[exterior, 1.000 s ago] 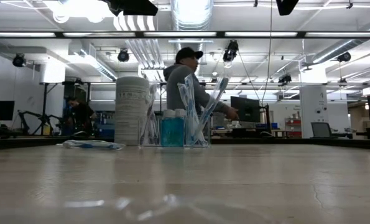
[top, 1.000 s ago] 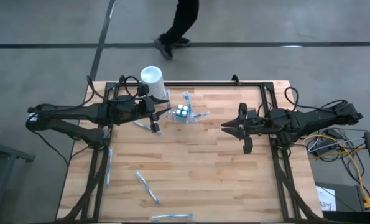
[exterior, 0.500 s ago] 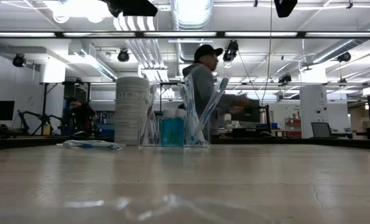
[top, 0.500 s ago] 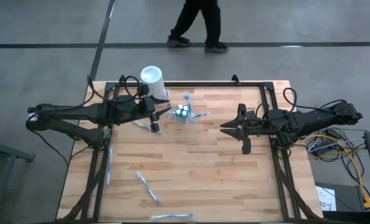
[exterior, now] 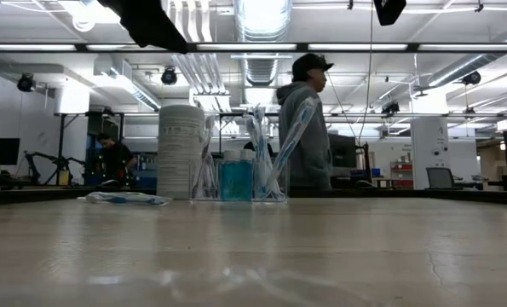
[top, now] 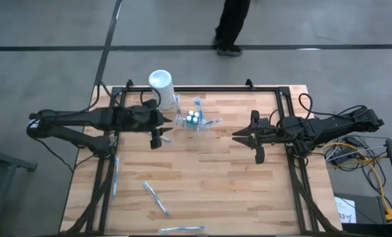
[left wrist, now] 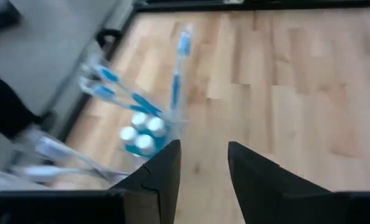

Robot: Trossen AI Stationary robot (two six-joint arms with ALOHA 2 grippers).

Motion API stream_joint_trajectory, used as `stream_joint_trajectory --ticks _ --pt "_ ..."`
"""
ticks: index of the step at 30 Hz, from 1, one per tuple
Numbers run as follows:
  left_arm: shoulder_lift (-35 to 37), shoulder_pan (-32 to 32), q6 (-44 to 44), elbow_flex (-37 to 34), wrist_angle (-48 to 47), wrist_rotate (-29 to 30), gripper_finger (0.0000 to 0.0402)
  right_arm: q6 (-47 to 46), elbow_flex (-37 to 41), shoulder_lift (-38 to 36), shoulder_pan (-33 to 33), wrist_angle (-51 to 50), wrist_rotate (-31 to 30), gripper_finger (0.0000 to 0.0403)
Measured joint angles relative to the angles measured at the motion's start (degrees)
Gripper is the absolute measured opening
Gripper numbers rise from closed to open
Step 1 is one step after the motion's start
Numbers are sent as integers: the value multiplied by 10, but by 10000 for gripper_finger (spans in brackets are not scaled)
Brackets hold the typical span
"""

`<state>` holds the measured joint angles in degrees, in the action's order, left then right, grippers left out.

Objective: Pick & Place toothbrushing station
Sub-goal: Put the blue toothbrush into the right of the transparent organizer

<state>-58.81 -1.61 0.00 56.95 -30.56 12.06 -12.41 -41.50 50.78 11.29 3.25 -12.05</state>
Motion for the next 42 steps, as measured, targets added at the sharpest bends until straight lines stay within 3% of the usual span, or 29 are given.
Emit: stream_joint_trajectory --ticks 4,11,17,22,27,33,38,42 --pt "0 1 -25 5 -35 -42 138 0 0 0 0 0 0 78" --pt "0 0 -159 5 -58 -47 138 0 0 1 0 0 0 80" --pt "0 1 -233 5 -164 -59 138 0 0 1 0 0 0 70" --pt "2 4 -303 5 -216 -103 138 0 0 1 0 0 0 70" --pt "17 4 -351 5 -239 -65 138 0 0 1 0 0 0 77" --pt "39 1 -370 5 -261 -47 138 0 0 1 0 0 0 82" --pt "47 1 -203 5 -297 -55 138 0 0 1 0 0 0 74" --pt "53 1 -200 2 -296 -54 138 0 0 1 0 0 0 69"
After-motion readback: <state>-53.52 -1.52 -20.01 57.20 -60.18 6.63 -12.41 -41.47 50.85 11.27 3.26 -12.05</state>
